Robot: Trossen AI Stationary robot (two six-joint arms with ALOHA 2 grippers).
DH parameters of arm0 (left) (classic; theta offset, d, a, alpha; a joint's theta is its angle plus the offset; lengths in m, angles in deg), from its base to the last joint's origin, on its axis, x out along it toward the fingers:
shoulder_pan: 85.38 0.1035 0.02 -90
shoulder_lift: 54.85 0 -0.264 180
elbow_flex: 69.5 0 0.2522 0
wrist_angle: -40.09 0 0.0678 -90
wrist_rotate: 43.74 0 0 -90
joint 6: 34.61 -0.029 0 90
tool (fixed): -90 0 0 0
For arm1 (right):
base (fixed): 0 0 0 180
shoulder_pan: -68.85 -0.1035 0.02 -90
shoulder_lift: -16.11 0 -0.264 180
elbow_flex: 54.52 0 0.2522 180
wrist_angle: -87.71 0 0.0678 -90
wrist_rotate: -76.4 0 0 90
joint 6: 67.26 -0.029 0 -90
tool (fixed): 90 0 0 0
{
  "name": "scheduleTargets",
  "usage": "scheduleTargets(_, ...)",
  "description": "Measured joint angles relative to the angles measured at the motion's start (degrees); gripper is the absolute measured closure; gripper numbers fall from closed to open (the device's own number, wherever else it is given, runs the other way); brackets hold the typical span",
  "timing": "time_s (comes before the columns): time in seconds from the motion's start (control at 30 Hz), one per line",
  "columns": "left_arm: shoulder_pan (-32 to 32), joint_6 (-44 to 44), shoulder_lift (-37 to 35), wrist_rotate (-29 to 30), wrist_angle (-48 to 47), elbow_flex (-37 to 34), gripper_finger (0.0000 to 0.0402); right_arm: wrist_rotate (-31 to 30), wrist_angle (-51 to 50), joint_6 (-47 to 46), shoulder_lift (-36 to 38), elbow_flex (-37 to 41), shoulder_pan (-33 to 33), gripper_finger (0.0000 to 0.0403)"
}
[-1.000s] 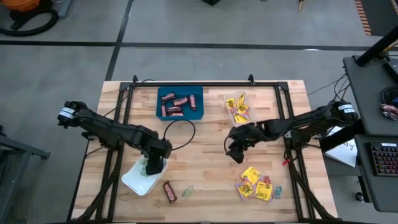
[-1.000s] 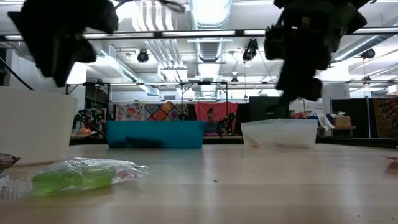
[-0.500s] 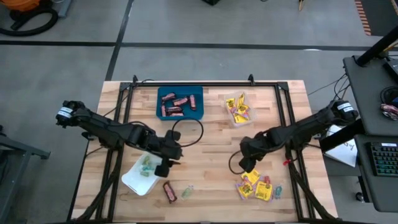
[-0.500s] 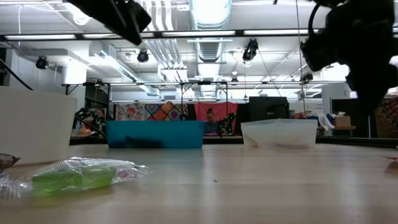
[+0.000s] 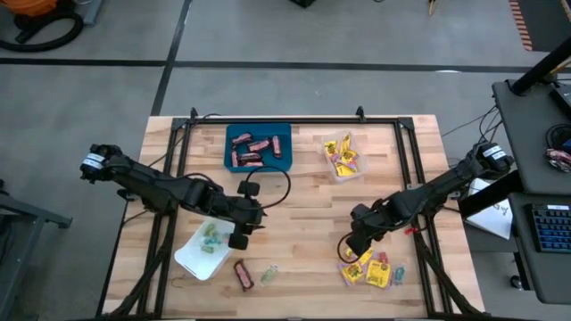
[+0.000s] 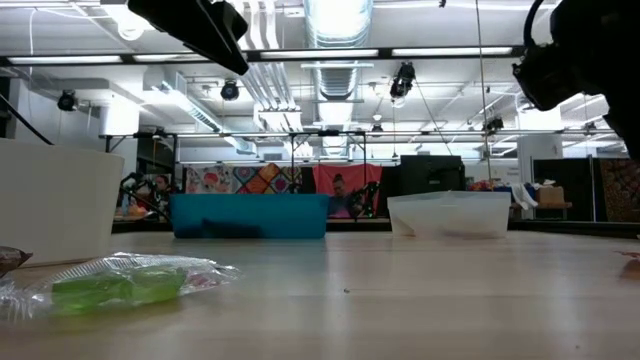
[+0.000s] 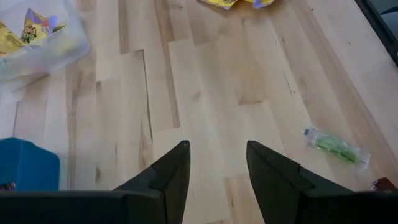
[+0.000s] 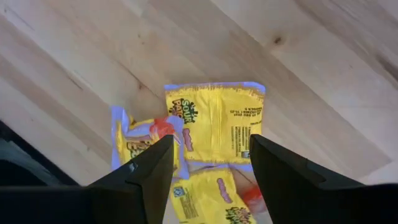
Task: Sort candy
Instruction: Put the yellow candy into the transparent bin
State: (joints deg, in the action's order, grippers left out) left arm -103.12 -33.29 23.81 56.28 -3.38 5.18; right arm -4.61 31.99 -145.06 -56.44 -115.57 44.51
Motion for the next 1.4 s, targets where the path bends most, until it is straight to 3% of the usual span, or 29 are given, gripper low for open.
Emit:
scheduleTargets(0.2, 0.0, 0.0, 0.0, 0.02, 0.17, -0.58, 0.026, -1.53, 0.56, -2.5, -1.5, 0.09, -0.99, 0.0197)
scheduleTargets(0.83, 0.09, 1.4, 0.02, 0.15, 2.74, -4.22, 0.026, 1.51, 1.01, 0.27, -17.01, -1.35, -1.05, 0.0202)
scheduleTargets(0.97, 0.11, 1.1, 0.02, 0.15, 2.9, -4.22, 0.026, 0.61, 1.64, 0.28, -18.12, -1.53, -1.05, 0.0233)
scheduleTargets(1.27, 0.11, 0.7, 0.02, 0.15, 3.75, -4.22, 0.026, -4.19, 2.37, 0.43, -16.09, -1.3, -1.05, 0.035)
scheduleTargets(1.4, 0.11, 0.7, 0.02, 0.15, 3.82, -4.22, 0.026, -5.7, 2.62, 0.74, -15.22, -1.25, -1.0, 0.0373)
